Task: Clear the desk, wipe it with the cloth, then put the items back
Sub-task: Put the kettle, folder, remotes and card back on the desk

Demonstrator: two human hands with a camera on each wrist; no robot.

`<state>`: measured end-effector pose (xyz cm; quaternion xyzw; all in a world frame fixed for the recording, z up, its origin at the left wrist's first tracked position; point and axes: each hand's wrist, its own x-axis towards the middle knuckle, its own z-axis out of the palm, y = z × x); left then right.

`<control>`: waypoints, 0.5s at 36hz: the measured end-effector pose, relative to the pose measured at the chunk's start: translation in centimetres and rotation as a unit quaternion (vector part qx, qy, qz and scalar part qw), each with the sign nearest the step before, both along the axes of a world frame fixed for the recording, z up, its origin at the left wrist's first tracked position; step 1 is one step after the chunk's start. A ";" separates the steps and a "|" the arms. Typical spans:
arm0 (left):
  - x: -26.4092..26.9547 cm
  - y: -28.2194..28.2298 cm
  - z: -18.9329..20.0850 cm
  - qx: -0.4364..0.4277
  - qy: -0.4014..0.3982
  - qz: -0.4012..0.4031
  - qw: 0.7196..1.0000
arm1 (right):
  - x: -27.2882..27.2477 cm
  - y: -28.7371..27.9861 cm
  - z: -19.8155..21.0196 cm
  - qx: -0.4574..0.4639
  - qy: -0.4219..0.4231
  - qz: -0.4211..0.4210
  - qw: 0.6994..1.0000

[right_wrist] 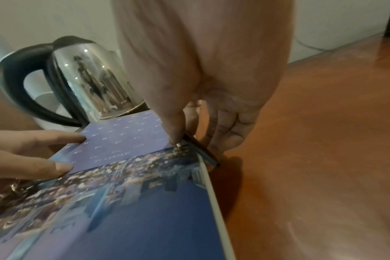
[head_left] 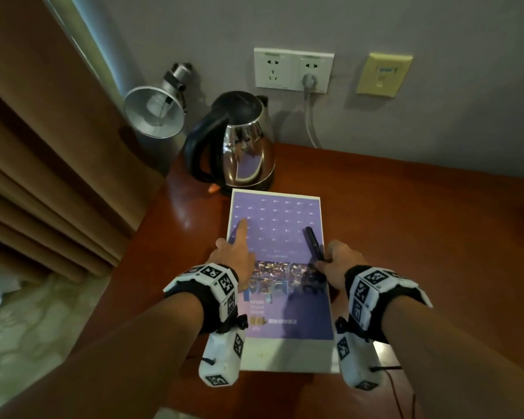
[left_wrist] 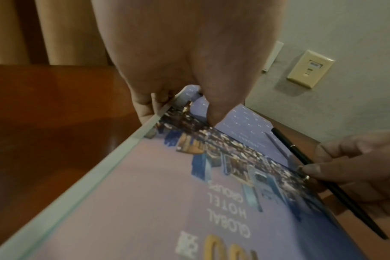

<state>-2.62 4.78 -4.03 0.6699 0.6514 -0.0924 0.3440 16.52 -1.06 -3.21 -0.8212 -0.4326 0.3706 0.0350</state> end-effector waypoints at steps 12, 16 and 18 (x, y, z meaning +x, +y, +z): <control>-4.5 0.9 -0.6 -0.007 0.041 0.034 0.999 | -4.8 2.2 -1.2 -0.048 0.033 0.107 0.993; -5.0 0.7 -0.7 0.023 0.086 0.010 0.996 | -5.7 3.3 -1.5 -0.065 0.012 0.105 0.992; -5.1 0.6 -0.7 0.031 0.123 -0.006 0.992 | -6.1 3.9 -1.5 -0.071 -0.002 0.105 0.992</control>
